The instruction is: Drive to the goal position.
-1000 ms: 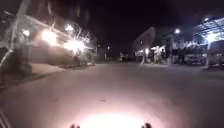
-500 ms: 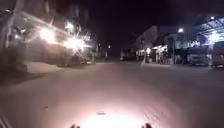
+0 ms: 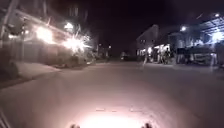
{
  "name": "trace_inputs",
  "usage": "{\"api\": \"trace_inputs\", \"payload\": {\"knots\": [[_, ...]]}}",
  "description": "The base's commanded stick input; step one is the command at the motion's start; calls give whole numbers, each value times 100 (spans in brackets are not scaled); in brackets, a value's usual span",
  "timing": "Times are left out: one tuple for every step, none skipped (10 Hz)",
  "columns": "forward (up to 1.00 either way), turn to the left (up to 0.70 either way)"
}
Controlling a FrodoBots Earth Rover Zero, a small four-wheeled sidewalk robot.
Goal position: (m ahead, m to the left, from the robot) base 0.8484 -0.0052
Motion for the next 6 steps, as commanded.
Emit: {"api": "trace_inputs", "payload": {"knots": [[70,0],[70,0],[70,0],[70,0],[70,0],[70,0]]}}
